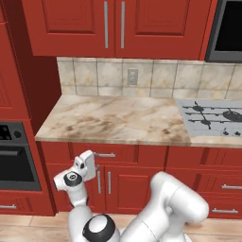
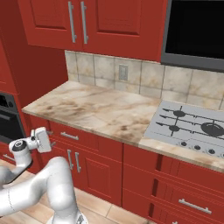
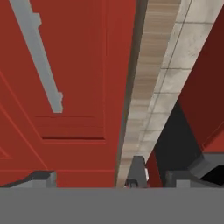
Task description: Take a straw from the drawer in front and place it inside the glass cup on the dining counter.
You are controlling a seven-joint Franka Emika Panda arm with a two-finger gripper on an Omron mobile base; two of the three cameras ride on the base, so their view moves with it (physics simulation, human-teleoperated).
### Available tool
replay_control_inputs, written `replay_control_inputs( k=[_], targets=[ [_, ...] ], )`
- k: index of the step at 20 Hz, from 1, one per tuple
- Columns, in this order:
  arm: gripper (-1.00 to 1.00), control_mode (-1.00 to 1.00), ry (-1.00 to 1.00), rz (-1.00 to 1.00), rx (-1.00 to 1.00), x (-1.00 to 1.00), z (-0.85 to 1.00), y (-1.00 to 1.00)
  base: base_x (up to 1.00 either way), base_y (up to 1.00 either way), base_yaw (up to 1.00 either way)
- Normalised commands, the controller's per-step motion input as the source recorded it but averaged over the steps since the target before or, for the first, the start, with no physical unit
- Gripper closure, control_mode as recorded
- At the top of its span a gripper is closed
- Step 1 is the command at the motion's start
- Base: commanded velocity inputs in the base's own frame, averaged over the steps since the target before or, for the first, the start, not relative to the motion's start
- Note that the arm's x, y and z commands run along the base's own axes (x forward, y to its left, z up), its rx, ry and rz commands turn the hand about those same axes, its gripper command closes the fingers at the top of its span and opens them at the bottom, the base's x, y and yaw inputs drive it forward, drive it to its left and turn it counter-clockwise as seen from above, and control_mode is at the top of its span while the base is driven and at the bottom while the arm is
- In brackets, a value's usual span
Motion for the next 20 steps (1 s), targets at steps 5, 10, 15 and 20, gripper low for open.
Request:
replay_control_inputs(
  k=[5, 10, 15, 20],
  targets=[
    [-1.00, -1.00, 0.00, 0.00, -0.01, 0.43, -0.32, 0.00, 0.00, 0.00, 0.00],
    [-1.00, -1.00, 0.00, 0.00, -0.03, 0.46, -0.34, 0.00, 0.00, 0.00, 0.00],
    [-1.00, -1.00, 0.00, 0.00, -0.05, 0.41, -0.38, 0.00, 0.00, 0.00, 0.00],
    [-1.00, -1.00, 0.00, 0.00, -0.06, 0.38, -0.43, 0.00, 0.00, 0.00, 0.00]
  ],
)
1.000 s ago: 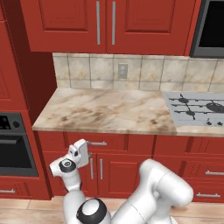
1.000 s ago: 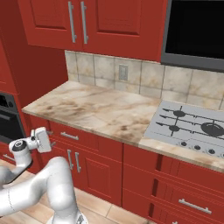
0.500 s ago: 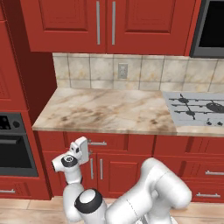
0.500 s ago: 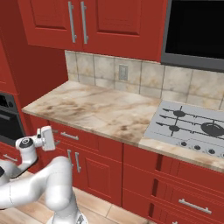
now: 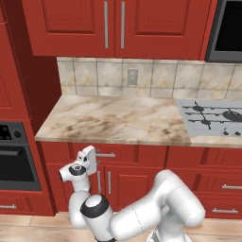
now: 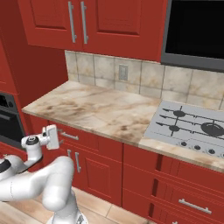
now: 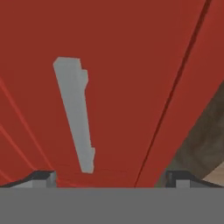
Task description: Take a straw from the drawer in front and place it inside the glass cup on the dining counter.
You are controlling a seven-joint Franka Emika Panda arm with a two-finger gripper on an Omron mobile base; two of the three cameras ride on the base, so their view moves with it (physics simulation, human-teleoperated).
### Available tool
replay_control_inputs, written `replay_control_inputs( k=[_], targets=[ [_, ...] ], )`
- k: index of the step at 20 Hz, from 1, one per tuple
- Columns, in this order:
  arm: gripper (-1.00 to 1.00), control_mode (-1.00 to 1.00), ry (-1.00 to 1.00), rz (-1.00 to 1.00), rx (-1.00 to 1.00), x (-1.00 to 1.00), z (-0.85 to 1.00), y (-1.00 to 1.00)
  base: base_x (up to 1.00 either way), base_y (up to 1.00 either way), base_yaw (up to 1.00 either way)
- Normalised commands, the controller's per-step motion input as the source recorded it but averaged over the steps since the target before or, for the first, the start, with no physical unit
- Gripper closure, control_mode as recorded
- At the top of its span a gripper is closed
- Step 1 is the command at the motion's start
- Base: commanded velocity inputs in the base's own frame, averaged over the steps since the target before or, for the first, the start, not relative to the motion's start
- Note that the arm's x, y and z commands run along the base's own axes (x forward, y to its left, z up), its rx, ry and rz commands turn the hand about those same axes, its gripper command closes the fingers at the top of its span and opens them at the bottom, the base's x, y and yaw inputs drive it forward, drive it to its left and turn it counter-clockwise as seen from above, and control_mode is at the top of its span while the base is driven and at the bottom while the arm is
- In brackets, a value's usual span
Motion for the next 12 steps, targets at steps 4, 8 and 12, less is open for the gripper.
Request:
replay_control_inputs(
  k=[4, 8, 12],
  targets=[
    [-1.00, -1.00, -0.02, 0.00, -0.06, 0.33, -0.44, 0.00, 0.00, 0.00, 0.00],
    [-1.00, -1.00, -0.05, 0.00, -0.07, 0.29, -0.51, 0.00, 0.00, 0.00, 0.00],
    [-1.00, -1.00, -0.07, 0.00, -0.07, 0.26, -0.57, 0.00, 0.00, 0.00, 0.00]
  ],
)
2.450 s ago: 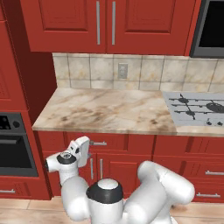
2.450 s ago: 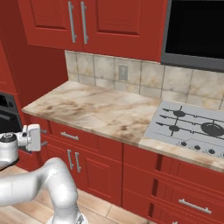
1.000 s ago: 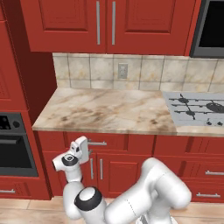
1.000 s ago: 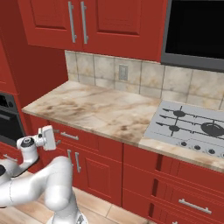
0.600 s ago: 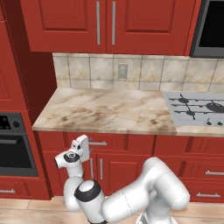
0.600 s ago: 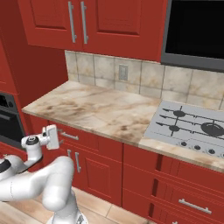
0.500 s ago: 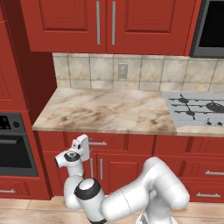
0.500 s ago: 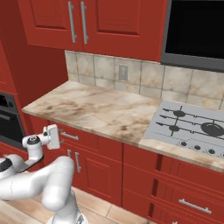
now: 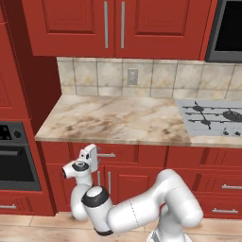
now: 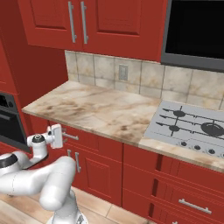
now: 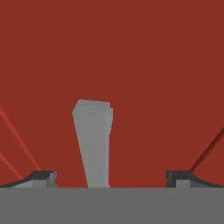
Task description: Take a straw from the drawer in front and place it inside the glass cup on the dining counter.
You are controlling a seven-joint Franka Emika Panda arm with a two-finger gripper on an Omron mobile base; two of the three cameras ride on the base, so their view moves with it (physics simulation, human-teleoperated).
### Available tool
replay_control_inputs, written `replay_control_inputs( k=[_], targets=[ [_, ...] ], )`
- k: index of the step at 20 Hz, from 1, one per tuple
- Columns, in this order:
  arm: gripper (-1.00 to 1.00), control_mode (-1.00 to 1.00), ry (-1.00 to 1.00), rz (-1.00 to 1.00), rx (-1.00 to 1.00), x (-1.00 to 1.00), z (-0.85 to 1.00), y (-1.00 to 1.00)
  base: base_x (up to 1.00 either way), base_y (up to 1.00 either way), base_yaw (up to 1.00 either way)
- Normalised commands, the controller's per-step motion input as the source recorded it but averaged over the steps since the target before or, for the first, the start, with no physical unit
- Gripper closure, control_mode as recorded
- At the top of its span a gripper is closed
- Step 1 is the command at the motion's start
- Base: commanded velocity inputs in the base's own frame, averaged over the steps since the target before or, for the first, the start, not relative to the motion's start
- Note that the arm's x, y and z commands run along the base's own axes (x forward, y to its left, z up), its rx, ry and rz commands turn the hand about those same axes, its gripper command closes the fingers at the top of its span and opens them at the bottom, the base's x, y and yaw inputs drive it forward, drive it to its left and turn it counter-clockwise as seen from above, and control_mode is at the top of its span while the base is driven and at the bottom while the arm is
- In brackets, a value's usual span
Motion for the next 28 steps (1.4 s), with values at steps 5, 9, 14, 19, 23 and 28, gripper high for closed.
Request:
replay_control_inputs(
  k=[5, 9, 14, 19, 23, 28],
  targets=[
    [-1.00, -1.00, -0.11, 0.01, -0.09, 0.24, -0.62, 0.00, 0.00, 0.00, 0.00],
    [-1.00, -1.00, -0.17, 0.05, -0.09, 0.23, -0.66, 0.00, 0.00, 0.00, 0.00],
    [-1.00, -1.00, -0.23, 0.07, -0.09, 0.26, -0.65, 0.00, 0.00, 0.00, 0.00],
    [-1.00, -1.00, -0.31, 0.07, -0.10, 0.23, -0.52, 0.00, 0.00, 0.00, 0.00],
    [1.00, -1.00, -0.26, 0.02, -0.10, 0.15, -0.21, 0.00, 0.00, 0.00, 0.00],
    [1.00, -1.00, -0.20, 0.00, -0.08, 0.14, -0.05, 0.00, 0.00, 0.00, 0.00]
  ],
)
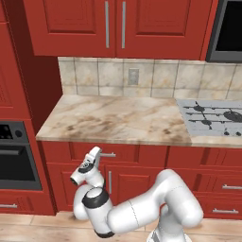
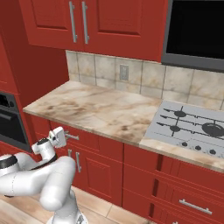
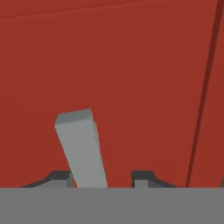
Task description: Take a straw from the drawer in front and place it inside the glass cup on the dining counter.
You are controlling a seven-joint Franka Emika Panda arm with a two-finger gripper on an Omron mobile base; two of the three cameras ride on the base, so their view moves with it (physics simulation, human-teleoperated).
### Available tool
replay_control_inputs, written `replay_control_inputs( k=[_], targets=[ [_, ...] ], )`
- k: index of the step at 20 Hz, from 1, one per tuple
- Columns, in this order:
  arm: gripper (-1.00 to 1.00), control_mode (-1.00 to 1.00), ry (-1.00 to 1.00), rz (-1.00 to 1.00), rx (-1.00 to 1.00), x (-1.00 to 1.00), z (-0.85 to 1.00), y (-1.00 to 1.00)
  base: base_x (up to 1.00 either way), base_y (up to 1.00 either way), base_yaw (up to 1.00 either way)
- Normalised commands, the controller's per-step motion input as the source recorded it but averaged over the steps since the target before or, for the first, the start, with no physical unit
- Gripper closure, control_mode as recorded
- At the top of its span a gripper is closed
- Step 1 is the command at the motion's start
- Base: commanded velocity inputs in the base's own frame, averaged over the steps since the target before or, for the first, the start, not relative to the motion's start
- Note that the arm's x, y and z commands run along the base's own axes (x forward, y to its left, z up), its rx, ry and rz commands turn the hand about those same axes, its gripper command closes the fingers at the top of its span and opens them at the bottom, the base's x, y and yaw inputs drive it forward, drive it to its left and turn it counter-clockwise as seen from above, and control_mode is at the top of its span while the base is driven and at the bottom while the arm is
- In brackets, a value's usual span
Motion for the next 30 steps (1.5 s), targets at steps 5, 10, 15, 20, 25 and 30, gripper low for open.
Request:
replay_control_inputs(
  k=[5, 10, 15, 20, 25, 30],
  targets=[
    [1.00, -1.00, -0.17, 0.00, -0.06, 0.09, 0.00, 0.00, 0.00, 0.00, 0.00],
    [1.00, -1.00, -0.15, 0.00, -0.07, 0.01, 0.00, 0.04, 0.00, 0.00, 0.00],
    [1.00, -1.00, -0.17, 0.00, -0.07, -0.12, 0.00, 0.16, 0.00, 0.00, 0.00],
    [1.00, -1.00, -0.18, 0.00, -0.08, -0.39, 0.00, 0.25, 0.00, 0.00, 0.00],
    [1.00, -1.00, -0.13, 0.00, -0.06, -0.63, 0.07, 0.29, 0.00, 0.00, 0.00],
    [1.00, -1.00, -0.02, 0.00, -0.02, -0.78, 0.14, 0.36, 0.00, 0.00, 0.00]
  ],
)
